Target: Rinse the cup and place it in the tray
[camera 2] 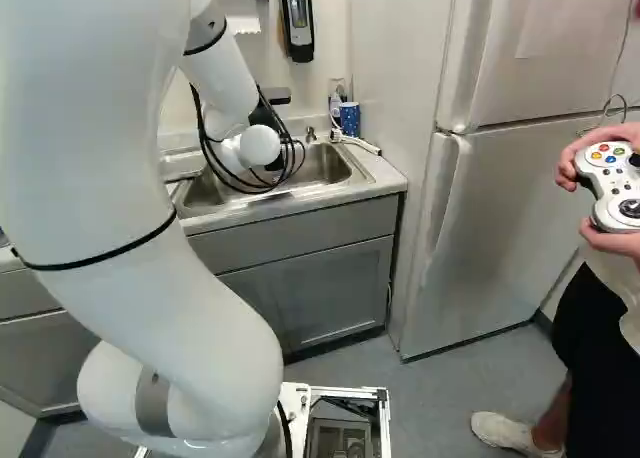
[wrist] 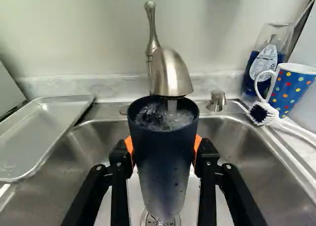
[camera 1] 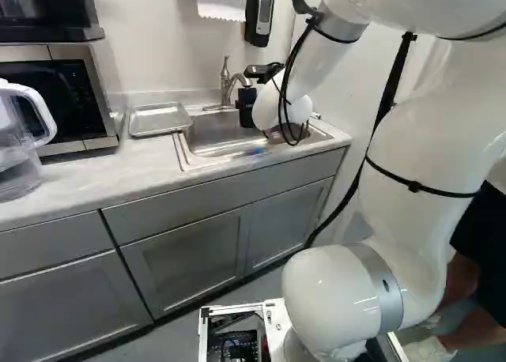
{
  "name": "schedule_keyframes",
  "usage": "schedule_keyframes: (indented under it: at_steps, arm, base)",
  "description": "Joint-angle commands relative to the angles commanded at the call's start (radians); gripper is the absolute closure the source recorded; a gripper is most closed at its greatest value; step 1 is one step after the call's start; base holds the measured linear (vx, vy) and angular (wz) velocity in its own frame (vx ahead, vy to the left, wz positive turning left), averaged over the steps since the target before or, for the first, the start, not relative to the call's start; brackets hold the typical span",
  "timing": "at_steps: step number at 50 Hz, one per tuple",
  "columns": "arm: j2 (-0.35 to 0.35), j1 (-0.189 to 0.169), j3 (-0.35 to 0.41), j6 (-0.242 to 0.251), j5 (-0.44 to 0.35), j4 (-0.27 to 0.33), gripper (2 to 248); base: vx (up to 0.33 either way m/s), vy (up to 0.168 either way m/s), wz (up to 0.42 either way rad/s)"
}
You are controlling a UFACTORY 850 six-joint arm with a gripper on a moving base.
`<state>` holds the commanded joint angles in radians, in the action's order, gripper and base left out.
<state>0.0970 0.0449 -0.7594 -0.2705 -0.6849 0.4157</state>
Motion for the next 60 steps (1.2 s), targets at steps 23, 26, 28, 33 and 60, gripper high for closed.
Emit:
schedule_keyframes:
  at_steps: [23, 26, 28, 33, 60]
  arm:
    - [0.009, 0.045, 0.028, 0.000, 0.000, 0.000, 125]
    - [0.007, 0.054, 0.030, 0.000, 0.000, 0.000, 125]
    - [0.006, 0.060, 0.031, 0.000, 0.000, 0.000, 125]
    - [0.004, 0.076, 0.033, 0.000, 0.000, 0.000, 125]
    - [-0.011, 0.159, 0.014, 0.000, 0.000, 0.000, 125]
  base:
    - [0.000, 0.000, 0.000]
    - [0.000, 0.000, 0.000]
    - [0.000, 0.000, 0.000]
    - [0.000, 0.000, 0.000]
    - [0.000, 0.000, 0.000]
